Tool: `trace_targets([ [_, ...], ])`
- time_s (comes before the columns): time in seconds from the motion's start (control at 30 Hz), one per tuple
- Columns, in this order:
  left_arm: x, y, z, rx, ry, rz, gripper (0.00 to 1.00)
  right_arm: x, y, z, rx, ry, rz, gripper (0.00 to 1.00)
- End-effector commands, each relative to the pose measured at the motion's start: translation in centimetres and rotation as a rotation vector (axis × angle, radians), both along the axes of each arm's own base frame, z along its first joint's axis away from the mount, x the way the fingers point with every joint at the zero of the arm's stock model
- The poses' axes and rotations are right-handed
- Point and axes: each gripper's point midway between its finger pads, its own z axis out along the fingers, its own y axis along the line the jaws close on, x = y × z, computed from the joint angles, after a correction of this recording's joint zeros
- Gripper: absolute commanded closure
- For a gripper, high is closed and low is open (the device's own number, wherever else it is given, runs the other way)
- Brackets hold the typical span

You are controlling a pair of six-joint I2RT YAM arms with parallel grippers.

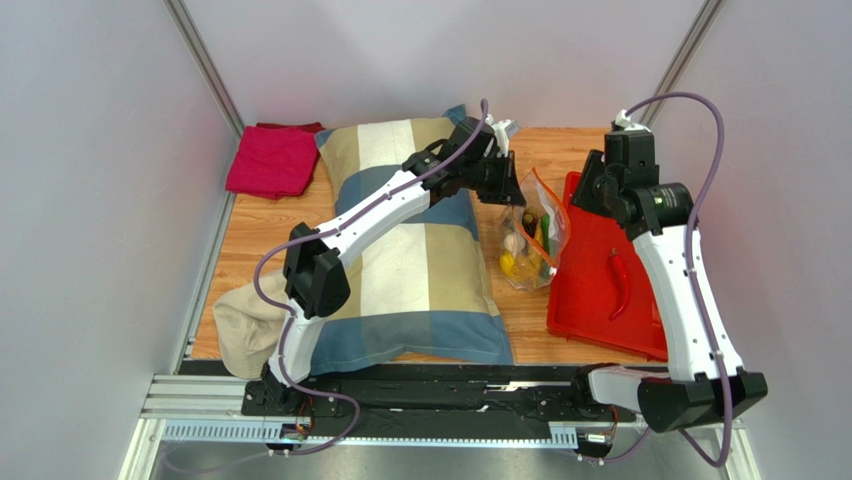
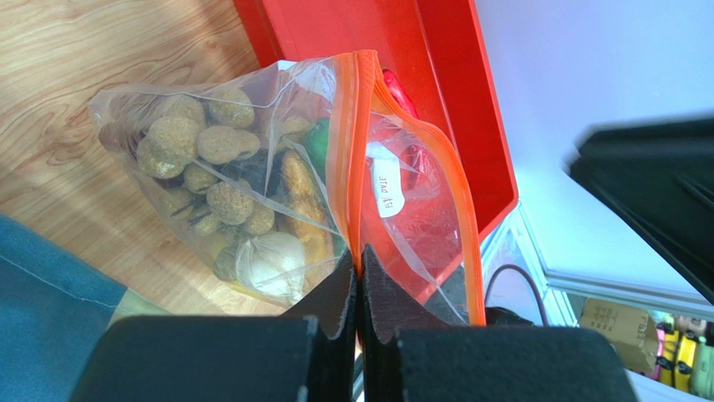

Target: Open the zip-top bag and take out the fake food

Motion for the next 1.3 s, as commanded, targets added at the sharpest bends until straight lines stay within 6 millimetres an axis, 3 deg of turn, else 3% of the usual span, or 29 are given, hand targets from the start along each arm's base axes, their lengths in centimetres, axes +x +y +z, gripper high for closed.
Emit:
trace_targets([
  [0.0,-0.6,-0.6,4.4,-0.089,-0.06,-0.02,1.0,0.7,6.0,-0.6,0.175,0.018,0.202,0.68],
  [0.13,-0.6,-0.5,4.6,-0.089,-0.064,-0.02,1.0,0.6,8.3,-4.6,0.247,0.133,0.254,0.74],
  [0.4,-1.0,-0.5,4.2,-0.078,-0.056,-0.028,1.0,1.6,9.9,-8.1,0.305,0.196,0.284,0.73],
  [0.5,-1.0,-0.6,4.1,-0.081,-0.056,-0.03,1.0,1.6,10.3,-10.0,0.32,0.236,0.289,0.69],
  [0.63,-1.0,-0.7,4.2,-0.082,-0.057,-0.03,1.0,1.3,10.8,-11.9,0.347,0.28,0.296,0.52],
  [0.8,-1.0,-0.8,4.0,-0.079,-0.057,-0.033,1.0,0.2,10.8,-13.5,0.36,0.327,0.293,0.42],
  [0.9,-1.0,-0.8,3.8,-0.076,-0.053,-0.034,1.0,-0.2,11.1,-14.5,0.381,0.354,0.291,0.41],
  [1.13,-1.1,-0.8,3.7,-0.074,-0.055,-0.039,1.0,0.1,11.6,-16.5,0.408,0.377,0.284,0.48],
  [1.27,-1.1,-0.6,3.6,-0.067,-0.059,-0.042,1.0,0.3,11.7,-15.5,0.409,0.371,0.292,0.67],
])
